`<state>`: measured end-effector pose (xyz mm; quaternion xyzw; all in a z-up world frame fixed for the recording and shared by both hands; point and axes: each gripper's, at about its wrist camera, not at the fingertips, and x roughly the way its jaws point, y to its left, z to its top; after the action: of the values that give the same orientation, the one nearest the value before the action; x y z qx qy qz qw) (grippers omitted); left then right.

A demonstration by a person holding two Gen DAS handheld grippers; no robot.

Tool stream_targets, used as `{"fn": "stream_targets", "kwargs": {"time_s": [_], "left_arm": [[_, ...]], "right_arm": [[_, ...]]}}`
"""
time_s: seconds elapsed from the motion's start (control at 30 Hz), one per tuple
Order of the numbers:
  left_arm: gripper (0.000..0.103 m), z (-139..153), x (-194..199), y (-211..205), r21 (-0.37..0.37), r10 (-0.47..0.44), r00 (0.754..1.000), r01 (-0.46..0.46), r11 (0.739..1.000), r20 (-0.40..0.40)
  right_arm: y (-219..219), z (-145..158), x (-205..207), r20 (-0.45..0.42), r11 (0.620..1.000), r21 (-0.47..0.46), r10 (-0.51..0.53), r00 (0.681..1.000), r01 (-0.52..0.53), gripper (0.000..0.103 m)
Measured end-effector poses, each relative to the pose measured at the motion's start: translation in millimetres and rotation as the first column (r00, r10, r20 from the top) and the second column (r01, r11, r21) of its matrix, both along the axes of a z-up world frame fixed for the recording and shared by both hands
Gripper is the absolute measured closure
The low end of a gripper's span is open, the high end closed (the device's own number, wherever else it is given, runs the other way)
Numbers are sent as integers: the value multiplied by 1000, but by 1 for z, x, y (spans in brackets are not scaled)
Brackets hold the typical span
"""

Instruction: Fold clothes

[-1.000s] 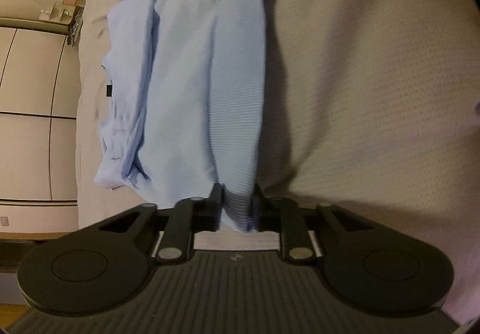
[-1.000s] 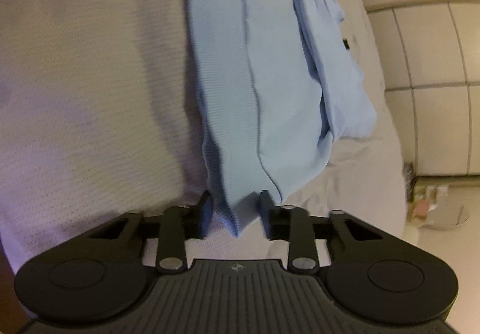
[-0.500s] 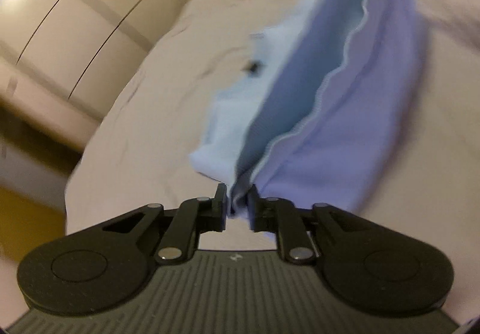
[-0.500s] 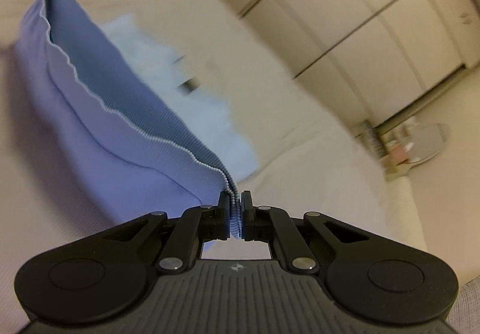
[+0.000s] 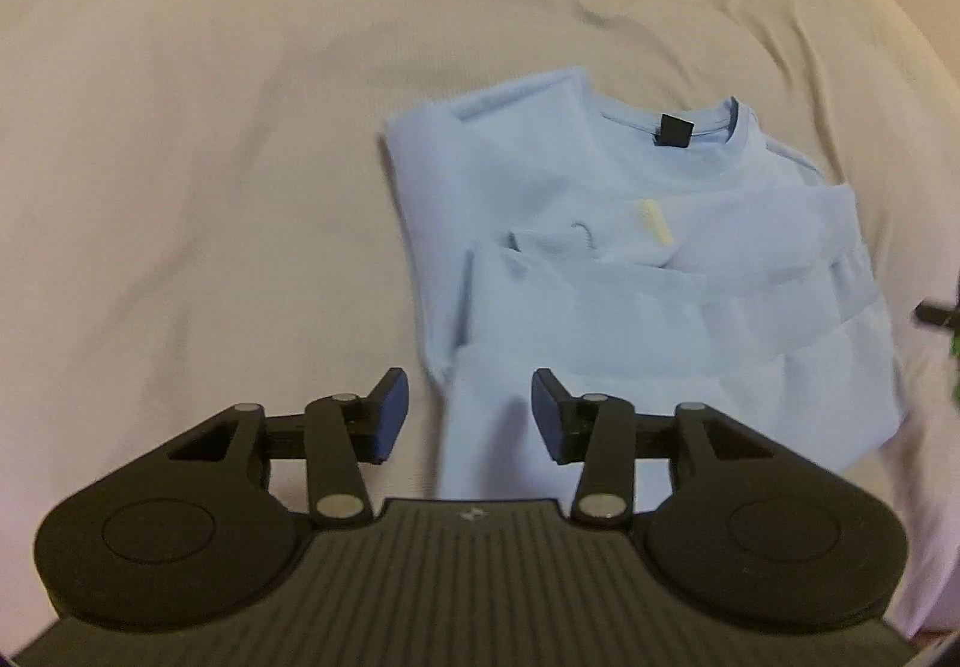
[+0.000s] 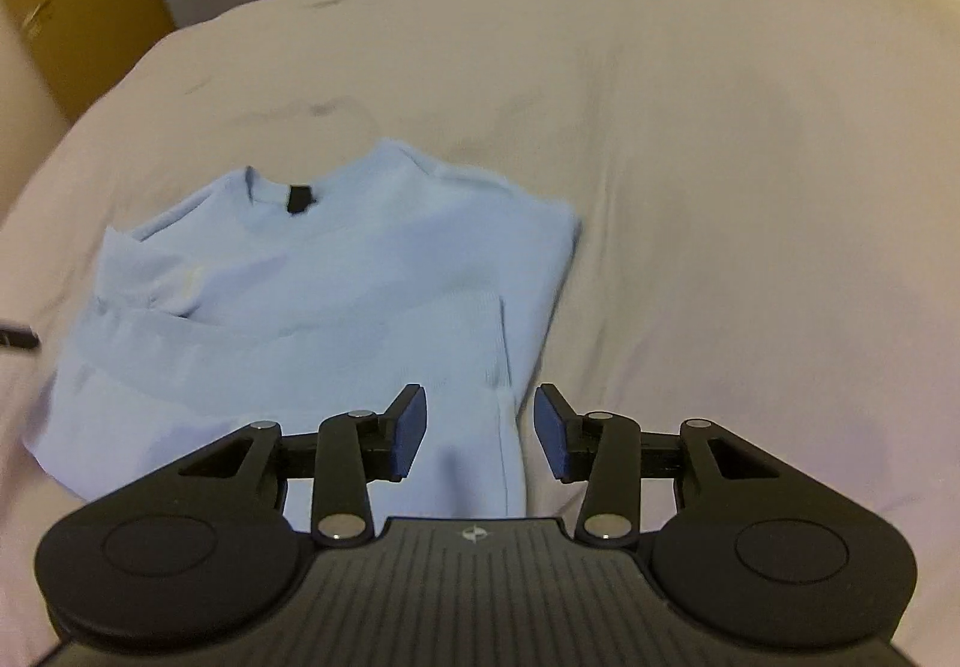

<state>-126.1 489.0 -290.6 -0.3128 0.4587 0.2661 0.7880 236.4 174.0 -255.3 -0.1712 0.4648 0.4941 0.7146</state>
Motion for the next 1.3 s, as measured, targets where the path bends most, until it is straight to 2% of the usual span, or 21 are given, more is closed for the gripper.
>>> {"fn": "stream_targets", "kwargs": {"time_s": [0.03,0.07,0.1,0.27,0.33,0.37,0.4,0.43,0.47,0.5,0.53,0.6,0.7,0.87,0.97,1.07,1.2,1.3], "left_arm": [[54,-6,4,0,-10,4,1000,-4,1000,2],[43,-13,9,0,-20,9,1000,-9,1000,4],[38,-20,12,1,-16,16,1000,-17,1000,-6],[39,-34,19,5,-20,38,999,-39,999,-25],[46,-38,21,7,-30,39,999,-39,999,-25],[56,-41,24,7,-35,32,999,-33,999,-30],[69,-41,26,5,-27,19,999,-20,999,-30],[71,-42,29,3,-19,6,1000,-7,1000,-30],[75,-42,32,1,-10,-6,999,6,1000,-31],[87,-39,31,-3,16,-20,999,21,1000,-35],[92,-36,31,-7,42,-34,999,35,999,-40],[94,-30,28,-13,68,-28,999,30,997,-31],[95,-17,21,-22,125,-15,1000,14,992,2],[95,18,24,-18,245,9,997,-29,969,82],[94,35,32,-1,305,20,992,-57,951,123],[94,41,50,20,369,-1,991,-48,928,131],[94,29,76,47,389,1,992,-49,920,124],[89,-3,99,66,393,18,997,-46,919,72]], "right_arm": [[-1,-4,3,-41,1000,6,-11,999,11,58],[-2,-9,7,-73,1000,13,-27,997,28,58],[-1,-15,12,-100,999,16,-46,994,48,56],[2,-40,31,-249,995,31,-87,965,98,55],[4,-50,36,-290,993,38,-95,952,110,55],[6,-53,36,-295,993,43,-93,951,110,55],[9,-56,36,-290,993,50,-87,953,106,55],[11,-57,35,-282,994,54,-80,956,99,58],[13,-56,33,-268,995,53,-70,961,87,73],[14,-54,30,-250,996,50,-59,967,74,81],[14,-51,27,-226,997,51,-43,973,56,83],[12,-39,17,-162,999,53,-3,987,11,89],[7,-14,-1,-38,997,51,53,998,-51,91],[7,28,-18,107,984,156,66,992,-82,92],[21,44,-8,151,976,205,43,988,-74,92],[42,50,6,191,969,236,30,981,-76,92],[73,42,30,182,966,253,3,983,-49,92],[94,23,47,149,971,239,-29,988,-7,91]]}}
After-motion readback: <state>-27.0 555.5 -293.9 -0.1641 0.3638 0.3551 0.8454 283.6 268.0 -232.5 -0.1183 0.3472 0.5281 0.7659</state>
